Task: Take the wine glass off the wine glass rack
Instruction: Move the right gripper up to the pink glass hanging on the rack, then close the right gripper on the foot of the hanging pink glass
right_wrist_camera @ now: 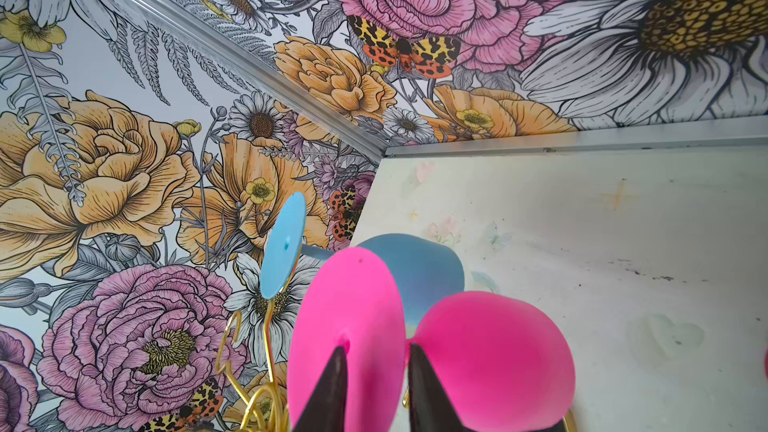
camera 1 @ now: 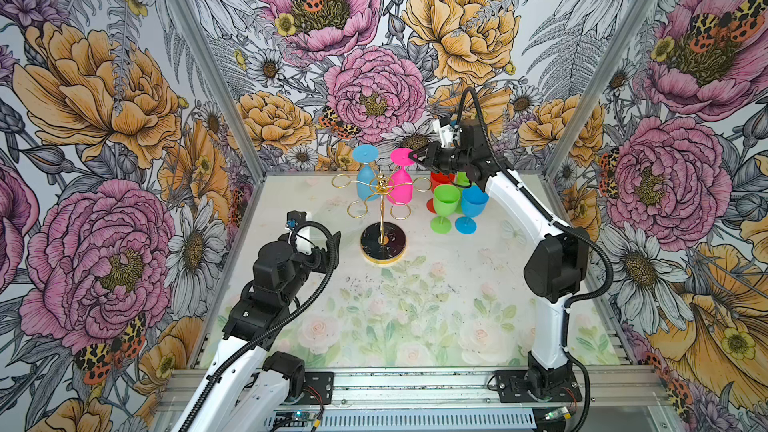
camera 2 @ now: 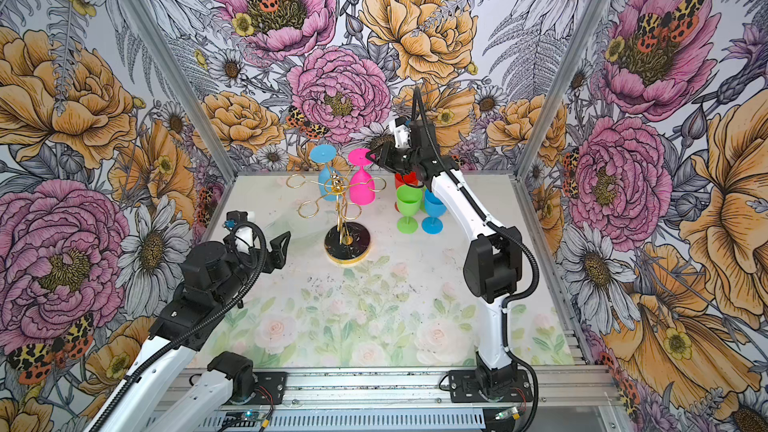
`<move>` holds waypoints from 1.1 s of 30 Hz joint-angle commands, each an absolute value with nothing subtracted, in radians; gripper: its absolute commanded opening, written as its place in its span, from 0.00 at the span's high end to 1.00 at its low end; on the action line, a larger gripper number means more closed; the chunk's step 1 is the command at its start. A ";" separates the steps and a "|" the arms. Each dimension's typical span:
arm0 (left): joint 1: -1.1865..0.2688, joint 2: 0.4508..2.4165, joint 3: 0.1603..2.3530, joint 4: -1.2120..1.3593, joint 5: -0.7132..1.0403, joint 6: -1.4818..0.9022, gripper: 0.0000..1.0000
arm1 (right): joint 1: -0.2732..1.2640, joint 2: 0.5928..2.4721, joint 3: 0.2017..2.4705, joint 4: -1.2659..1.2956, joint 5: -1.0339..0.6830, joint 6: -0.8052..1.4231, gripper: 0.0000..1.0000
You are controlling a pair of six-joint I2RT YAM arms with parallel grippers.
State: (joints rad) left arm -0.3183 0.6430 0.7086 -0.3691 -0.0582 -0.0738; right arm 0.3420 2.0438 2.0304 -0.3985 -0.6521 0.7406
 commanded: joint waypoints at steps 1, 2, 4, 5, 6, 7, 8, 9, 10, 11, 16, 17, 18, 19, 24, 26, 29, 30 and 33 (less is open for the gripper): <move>-0.310 0.629 0.696 -0.350 -0.044 -0.089 0.11 | 0.347 2.065 2.070 -0.363 -0.657 0.737 0.78; -0.311 0.629 0.695 -0.350 -0.046 -0.089 0.11 | 0.348 2.063 2.071 -0.363 -0.657 0.737 0.79; -0.309 0.629 0.695 -0.349 -0.047 -0.090 0.11 | 0.347 2.059 2.071 -0.362 -0.658 0.736 0.81; -0.309 0.629 0.695 -0.350 -0.048 -0.088 0.11 | 0.347 2.057 2.070 -0.361 -0.658 0.736 0.81; -0.309 0.629 0.695 -0.350 -0.048 -0.089 0.11 | 0.347 2.055 2.070 -0.362 -0.657 0.738 0.82; -0.310 0.630 0.696 -0.350 -0.047 -0.089 0.11 | 0.348 2.052 2.071 -0.362 -0.658 0.736 0.83; -0.310 0.629 0.696 -0.349 -0.048 -0.088 0.10 | 0.347 2.050 2.069 -0.361 -0.659 0.737 0.84; -0.310 0.629 0.695 -0.350 -0.048 -0.089 0.10 | 0.347 2.048 2.070 -0.361 -0.661 0.737 0.84; -0.311 0.629 0.696 -0.349 -0.049 -0.088 0.11 | 0.348 2.045 2.070 -0.361 -0.663 0.739 0.85; -0.309 0.629 0.696 -0.350 -0.049 -0.089 0.11 | 0.348 2.046 2.069 -0.360 -0.666 0.741 0.86; -0.310 0.629 0.695 -0.350 -0.052 -0.090 0.11 | 0.347 2.036 2.068 -0.357 -0.672 0.743 0.90; -0.310 0.629 0.695 -0.350 -0.052 -0.089 0.11 | 0.347 2.036 2.068 -0.356 -0.675 0.746 0.90; -0.310 0.628 0.695 -0.351 -0.052 -0.088 0.11 | 0.348 2.034 2.068 -0.356 -0.680 0.747 0.91; -0.309 0.628 0.695 -0.350 -0.052 -0.089 0.11 | 0.348 2.033 2.068 -0.353 -0.685 0.750 0.92; -0.309 0.629 0.694 -0.349 -0.055 -0.089 0.11 | 0.347 2.026 2.068 -0.347 -0.711 0.758 0.96; -0.310 0.630 0.695 -0.351 -0.055 -0.089 0.11 | 0.347 2.021 2.068 -0.346 -0.720 0.759 0.97; -0.310 0.631 0.695 -0.349 -0.057 -0.089 0.10 | 0.347 2.012 2.064 -0.344 -0.730 0.759 0.99; -0.309 0.631 0.695 -0.348 -0.057 -0.089 0.10 | 0.348 2.008 2.061 -0.344 -0.733 0.759 0.99; -0.309 0.632 0.695 -0.346 -0.057 -0.090 0.10 | 0.348 1.996 2.055 -0.344 -0.742 0.759 1.00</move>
State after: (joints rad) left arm -0.3183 0.6411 0.7078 -0.3687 -0.0586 -0.0799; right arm 0.3420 2.0426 2.0525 -0.3393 -0.7174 0.7670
